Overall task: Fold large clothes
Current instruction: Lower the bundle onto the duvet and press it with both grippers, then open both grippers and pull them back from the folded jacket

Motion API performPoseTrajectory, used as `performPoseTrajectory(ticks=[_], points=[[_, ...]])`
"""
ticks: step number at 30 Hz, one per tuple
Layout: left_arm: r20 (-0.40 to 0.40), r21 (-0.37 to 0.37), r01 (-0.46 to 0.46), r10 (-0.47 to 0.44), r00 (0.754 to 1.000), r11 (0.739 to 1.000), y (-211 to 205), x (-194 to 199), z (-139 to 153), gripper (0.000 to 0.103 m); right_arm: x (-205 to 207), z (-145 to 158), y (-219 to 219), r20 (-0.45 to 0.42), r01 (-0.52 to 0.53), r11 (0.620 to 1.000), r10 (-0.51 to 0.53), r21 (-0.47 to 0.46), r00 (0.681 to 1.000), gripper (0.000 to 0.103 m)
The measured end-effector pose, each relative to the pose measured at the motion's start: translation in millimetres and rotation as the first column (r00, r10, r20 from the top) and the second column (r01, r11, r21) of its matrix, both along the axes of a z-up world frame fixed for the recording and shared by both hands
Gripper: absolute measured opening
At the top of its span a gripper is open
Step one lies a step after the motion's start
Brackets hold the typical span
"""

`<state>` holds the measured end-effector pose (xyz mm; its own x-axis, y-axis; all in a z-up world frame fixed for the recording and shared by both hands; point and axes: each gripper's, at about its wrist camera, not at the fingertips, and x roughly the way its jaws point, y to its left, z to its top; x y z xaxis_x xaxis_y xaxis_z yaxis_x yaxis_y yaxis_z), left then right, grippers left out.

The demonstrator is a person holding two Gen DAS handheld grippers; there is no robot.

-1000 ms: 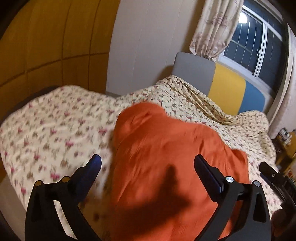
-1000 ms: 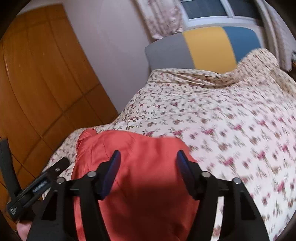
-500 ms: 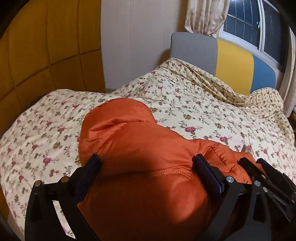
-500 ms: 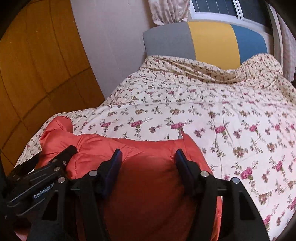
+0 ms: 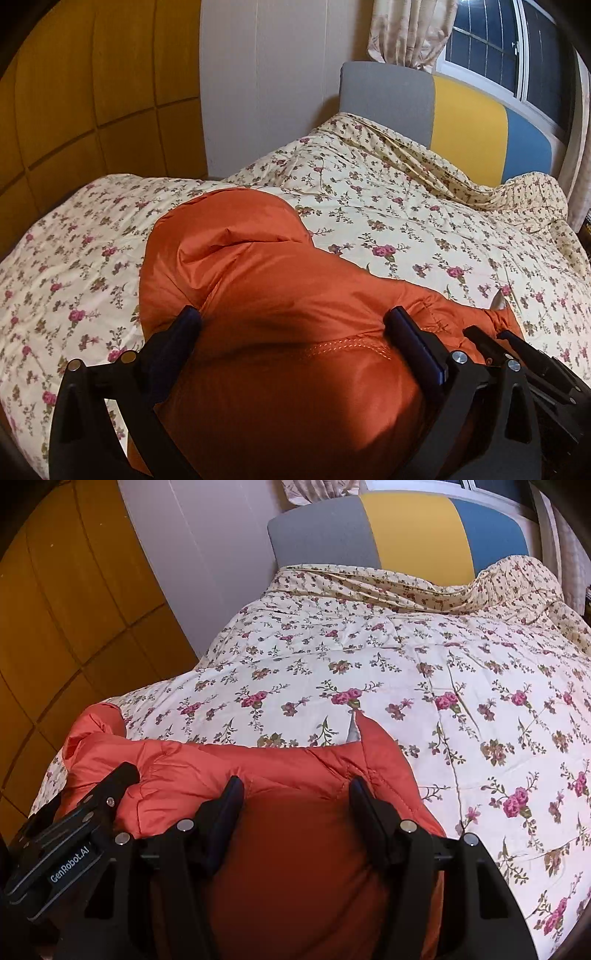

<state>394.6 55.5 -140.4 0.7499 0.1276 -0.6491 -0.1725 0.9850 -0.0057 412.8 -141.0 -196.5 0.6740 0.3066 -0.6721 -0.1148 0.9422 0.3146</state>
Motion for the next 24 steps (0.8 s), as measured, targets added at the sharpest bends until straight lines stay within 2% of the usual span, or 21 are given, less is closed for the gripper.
performPoseTrajectory(ticks=[10, 15, 18, 21, 24], points=[[0.016, 0.039, -0.015, 0.015, 1.000, 0.999, -5, 4, -5, 0.100, 6, -5, 0, -0.001, 0.004, 1.000, -0.004, 0.002, 1.000, 0.060], [0.019, 0.044, -0.010, 0.009, 1.000, 0.999, -7, 0, -2, 0.100, -4, -1, -6, 0.026, 0.002, 0.999, -0.003, 0.035, 1.000, 0.060], [0.019, 0.048, 0.008, -0.009, 1.000, 0.999, -9, -11, 1, 0.100, -25, 6, -13, 0.063, 0.014, 0.999, -0.017, 0.041, 0.998, 0.061], [0.022, 0.083, 0.029, -0.031, 0.999, 0.996, -15, -33, 5, 0.100, -50, 9, -20, 0.098, 0.034, 0.999, -0.037, 0.030, 0.994, 0.065], [0.048, 0.080, 0.057, -0.061, 0.997, 0.995, -20, -66, 8, 0.100, -67, 9, -26, 0.130, 0.047, 0.998, -0.051, 0.032, 0.990, 0.066]])
